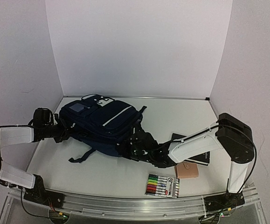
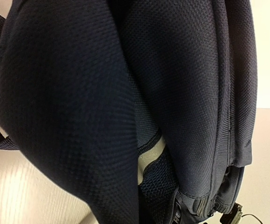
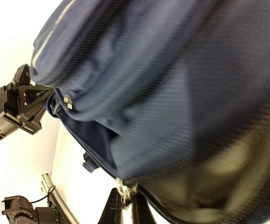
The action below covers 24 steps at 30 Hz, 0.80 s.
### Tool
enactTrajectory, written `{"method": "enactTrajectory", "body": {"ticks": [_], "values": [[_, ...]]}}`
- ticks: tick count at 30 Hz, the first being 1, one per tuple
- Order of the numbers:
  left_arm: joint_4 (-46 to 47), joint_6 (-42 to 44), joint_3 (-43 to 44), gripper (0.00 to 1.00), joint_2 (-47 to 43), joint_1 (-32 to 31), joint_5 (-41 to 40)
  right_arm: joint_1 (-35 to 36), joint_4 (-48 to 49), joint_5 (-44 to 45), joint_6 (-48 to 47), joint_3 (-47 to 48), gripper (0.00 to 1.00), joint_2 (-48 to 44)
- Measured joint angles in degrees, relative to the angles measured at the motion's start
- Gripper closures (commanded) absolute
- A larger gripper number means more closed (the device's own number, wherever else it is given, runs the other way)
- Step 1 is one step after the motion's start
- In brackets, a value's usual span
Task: Pack the student bag
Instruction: Zip the student bag at the center of the board.
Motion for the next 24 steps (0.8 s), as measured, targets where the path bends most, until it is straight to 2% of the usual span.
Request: {"method": "enactTrajectory", "body": {"ticks": [2, 4, 8, 9, 11, 13, 18, 24], "values": [[0.7, 0.9, 0.6, 1.0, 1.6, 1.1, 0.8, 0.0, 0.0, 0.3, 0.1, -0.7, 1.0, -0.3], [0.5, 2.3, 1.3, 0.91, 2.5, 1.5, 1.2, 0.0, 0.0, 0.5, 0.1, -1.3, 1.0, -0.9], [-1.8, 6.5, 4.0, 0.5, 2.8, 1.7, 0.7, -0.1, -0.1, 0.3, -1.5, -1.6, 1.0, -2.2], [-2.6, 7.3, 4.8, 0.42, 2.6, 1.8, 0.0, -0.1, -0.2, 0.2, -2.2, -1.6, 1.0, -2.5], [-4.4, 9.0, 5.9, 0.33, 1.6, 1.6, -2.9, -0.3, -0.6, -0.2, -3.5, -1.6, 1.0, -2.9], [-7.2, 10.6, 6.3, 0.3, -0.6, -0.3, -7.7, -0.5, -1.4, -1.0, -5.2, -1.6, 1.0, -3.2], [-13.8, 12.8, 6.4, 0.28, -7.8, -12.1, -19.6, -0.7, -2.9, -2.3, -7.8, -3.0, 1.0, -4.5], [-15.4, 17.8, 5.5, 0.35, -16.5, -26.1, -27.0, -1.0, -4.1, -2.7, -9.0, -4.5, 1.0, -7.1]]}}
